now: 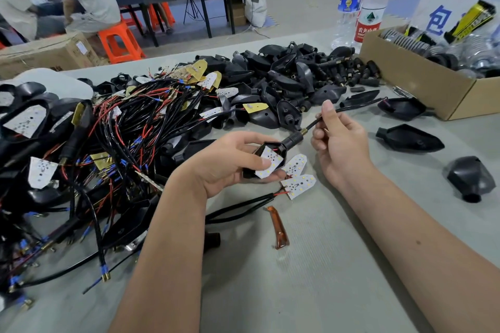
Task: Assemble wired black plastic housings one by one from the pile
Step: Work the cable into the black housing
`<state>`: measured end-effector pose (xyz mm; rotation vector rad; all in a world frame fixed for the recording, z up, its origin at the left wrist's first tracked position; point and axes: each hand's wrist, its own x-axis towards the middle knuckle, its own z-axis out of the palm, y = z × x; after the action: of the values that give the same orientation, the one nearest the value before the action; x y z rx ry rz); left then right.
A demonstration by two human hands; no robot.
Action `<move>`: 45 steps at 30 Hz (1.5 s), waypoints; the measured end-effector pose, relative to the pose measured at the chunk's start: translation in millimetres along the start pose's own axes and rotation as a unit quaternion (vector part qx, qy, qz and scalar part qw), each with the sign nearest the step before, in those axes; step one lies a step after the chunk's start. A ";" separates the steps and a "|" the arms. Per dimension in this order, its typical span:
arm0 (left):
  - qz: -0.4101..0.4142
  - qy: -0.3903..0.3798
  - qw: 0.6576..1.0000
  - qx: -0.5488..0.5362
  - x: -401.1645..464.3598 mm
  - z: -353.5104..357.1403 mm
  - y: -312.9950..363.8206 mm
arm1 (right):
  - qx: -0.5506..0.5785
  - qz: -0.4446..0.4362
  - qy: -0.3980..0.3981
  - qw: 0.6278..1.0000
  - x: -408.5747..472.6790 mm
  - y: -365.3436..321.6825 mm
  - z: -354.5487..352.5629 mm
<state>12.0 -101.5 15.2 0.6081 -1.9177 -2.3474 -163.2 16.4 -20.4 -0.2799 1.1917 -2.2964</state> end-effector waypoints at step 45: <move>0.022 0.442 0.774 0.453 -12.0 -22.0 31.3 | -0.074 0.046 -0.074 0.993 -4.7 2.5 4.6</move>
<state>23.8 -125.8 44.8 1.3417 -2.2586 -0.6061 -156.5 14.6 -19.4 -0.4328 1.2734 -2.0729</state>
